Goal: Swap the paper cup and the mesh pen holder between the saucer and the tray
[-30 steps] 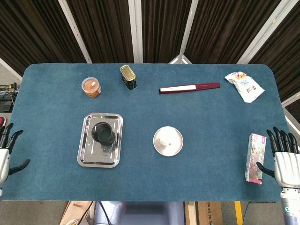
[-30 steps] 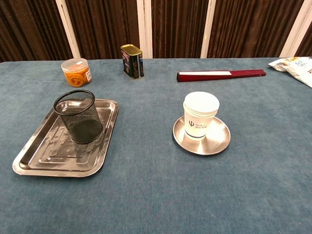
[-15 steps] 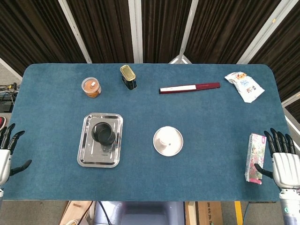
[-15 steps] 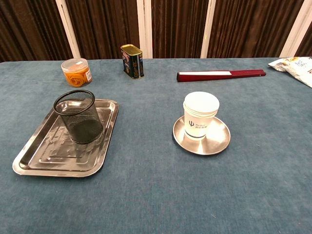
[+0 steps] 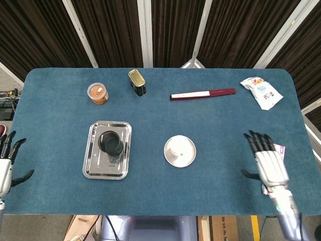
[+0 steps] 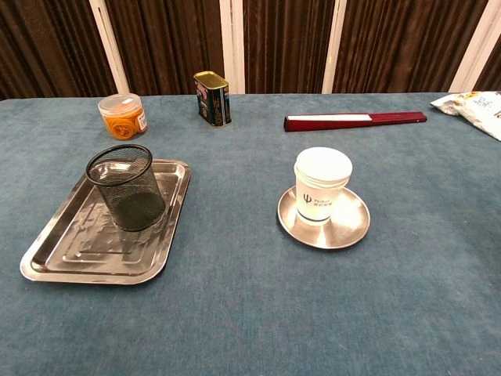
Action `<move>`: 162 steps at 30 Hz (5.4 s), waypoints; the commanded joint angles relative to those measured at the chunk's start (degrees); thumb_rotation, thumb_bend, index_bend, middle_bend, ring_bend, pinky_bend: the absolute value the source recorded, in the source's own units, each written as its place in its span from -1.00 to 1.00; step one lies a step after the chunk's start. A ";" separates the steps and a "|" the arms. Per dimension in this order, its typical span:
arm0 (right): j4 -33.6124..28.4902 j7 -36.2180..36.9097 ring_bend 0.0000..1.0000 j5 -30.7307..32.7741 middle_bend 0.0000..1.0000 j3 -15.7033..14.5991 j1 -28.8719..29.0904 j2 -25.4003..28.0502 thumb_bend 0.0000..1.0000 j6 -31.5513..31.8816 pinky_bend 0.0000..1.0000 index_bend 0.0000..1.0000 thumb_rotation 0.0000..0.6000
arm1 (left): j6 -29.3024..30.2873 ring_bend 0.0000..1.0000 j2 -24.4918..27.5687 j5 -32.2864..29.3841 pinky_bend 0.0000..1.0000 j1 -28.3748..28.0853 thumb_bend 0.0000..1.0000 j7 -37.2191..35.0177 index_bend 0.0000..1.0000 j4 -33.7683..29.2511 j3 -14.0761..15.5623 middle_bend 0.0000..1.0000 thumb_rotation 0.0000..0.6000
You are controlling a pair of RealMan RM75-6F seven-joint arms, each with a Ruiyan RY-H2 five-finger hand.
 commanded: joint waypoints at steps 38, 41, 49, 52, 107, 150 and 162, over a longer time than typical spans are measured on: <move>7.78 -22.91 -0.42 29.98 -0.60 4.43 29.77 -24.11 -0.92 -9.71 -0.87 -0.62 1.00 | -1.80 -1.00 1.72 -5.68 -1.00 -0.08 -0.90 -0.89 -0.67 -0.63 -1.98 -1.00 1.00; 8.84 -21.86 -0.35 29.12 -0.50 4.30 29.84 -25.03 -0.92 -9.30 -0.83 -0.53 1.00 | -1.78 -1.00 1.60 -5.83 -1.00 -0.10 -0.90 -0.82 -0.67 -0.61 -2.06 -1.00 1.00; 10.60 -20.64 -0.24 27.54 -0.33 4.30 30.34 -26.78 -0.92 -8.20 -0.78 -0.22 1.00 | -1.70 -1.00 1.31 -6.02 -1.00 -0.17 -0.90 -0.53 -0.67 -0.58 -2.16 -1.00 1.00; 10.87 -20.85 -0.19 27.45 -0.26 4.32 30.61 -27.12 -0.92 -7.96 -0.76 -0.12 1.00 | -1.72 -1.00 1.25 -6.10 -1.00 -0.17 -0.90 -0.52 -0.67 -0.64 -2.15 -1.00 1.00; 20.70 -24.95 -1.00 40.34 -1.00 10.71 46.17 -33.40 -1.00 -18.36 -1.00 -1.00 1.00 | -4.75 -1.00 1.51 -12.83 -1.00 -1.39 -0.90 -2.32 -0.68 1.68 -4.91 -1.00 1.00; 11.79 6.84 -1.00 3.46 -0.98 -12.35 -2.84 -2.90 -1.00 15.36 -1.00 -1.00 1.00 | -40.54 -1.00 -5.61 -25.63 -0.92 -31.79 -0.97 9.22 -0.71 -6.66 -8.16 -1.00 1.00; 11.92 7.96 -1.00 2.73 -0.98 -10.09 -4.40 -2.51 -1.00 14.78 -1.00 -1.00 1.00 | -39.68 -0.98 -12.28 -28.23 -0.68 -36.13 -0.84 14.40 -0.59 -2.96 -5.47 -0.96 1.00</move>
